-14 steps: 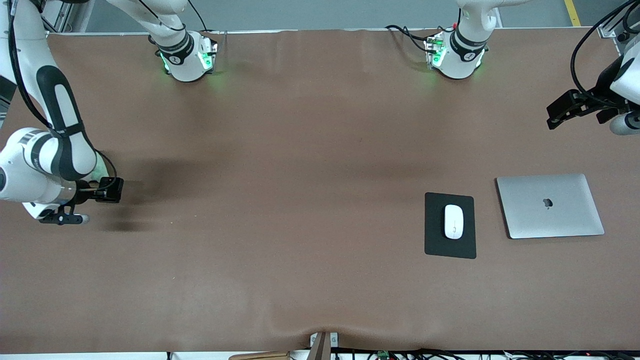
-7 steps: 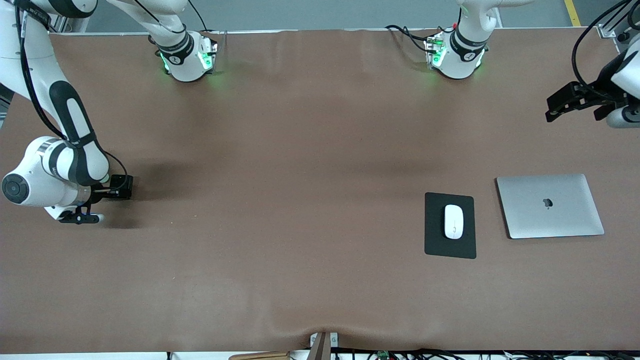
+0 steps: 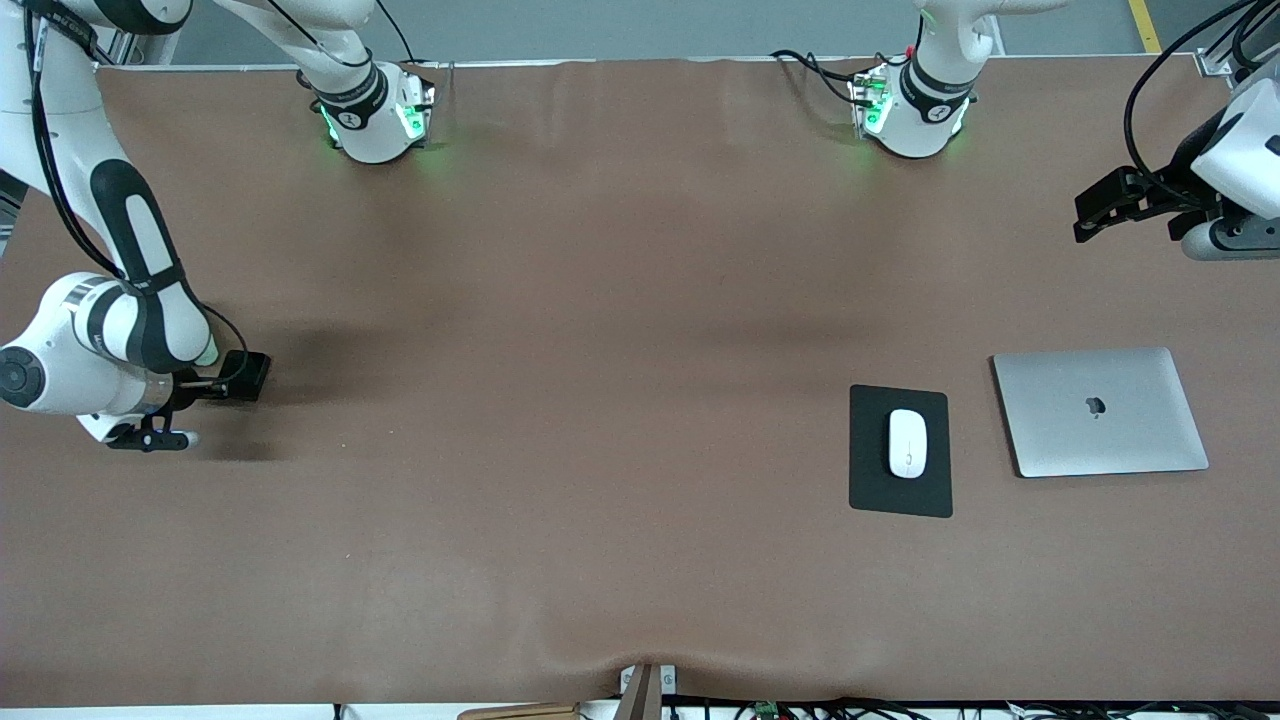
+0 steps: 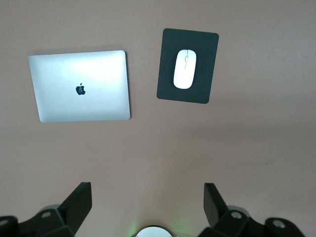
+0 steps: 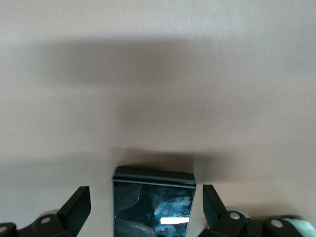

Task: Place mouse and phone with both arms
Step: 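Lower the phone beside the plush toy and open the right gripper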

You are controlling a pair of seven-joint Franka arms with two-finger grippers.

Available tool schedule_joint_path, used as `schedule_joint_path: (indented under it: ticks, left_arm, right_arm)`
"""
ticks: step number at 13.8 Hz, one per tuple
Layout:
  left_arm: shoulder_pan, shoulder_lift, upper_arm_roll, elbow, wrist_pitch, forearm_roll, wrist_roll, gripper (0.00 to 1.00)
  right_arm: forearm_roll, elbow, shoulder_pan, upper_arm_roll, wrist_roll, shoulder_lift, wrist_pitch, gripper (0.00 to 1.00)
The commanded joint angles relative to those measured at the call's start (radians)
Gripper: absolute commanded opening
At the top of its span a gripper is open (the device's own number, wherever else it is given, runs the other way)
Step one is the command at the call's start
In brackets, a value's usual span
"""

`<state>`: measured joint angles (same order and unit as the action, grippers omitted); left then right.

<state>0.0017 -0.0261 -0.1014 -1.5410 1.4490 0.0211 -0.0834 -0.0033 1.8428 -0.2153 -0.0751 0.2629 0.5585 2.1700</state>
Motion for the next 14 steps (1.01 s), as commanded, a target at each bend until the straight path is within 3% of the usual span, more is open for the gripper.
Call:
schedule_joint_path:
  ticks: [1,7,10,14]
  left_arm:
    - [-0.003,-0.032,0.002,-0.022,-0.007,0.000,0.019,1.00]
    - [0.004,-0.018,-0.032,-0.024,0.002,0.000,0.017,1.00]
    - [0.009,-0.020,-0.027,-0.025,0.002,0.000,0.017,1.00]
    - [0.038,-0.031,-0.023,-0.028,-0.007,0.000,0.020,1.00]
  right_arm:
    - [-0.020,-0.092,0.040,0.006,-0.016,-0.081,-0.161,1.00]
    - [-0.017,-0.336,0.155,0.015,-0.123,-0.213,-0.534,1.00]
    - [-0.017,-0.341,0.258,0.014,-0.282,-0.333,-0.665,1.00]
    - [0.005,-0.333,0.231,0.008,-0.295,-0.469,-0.696,1.00]
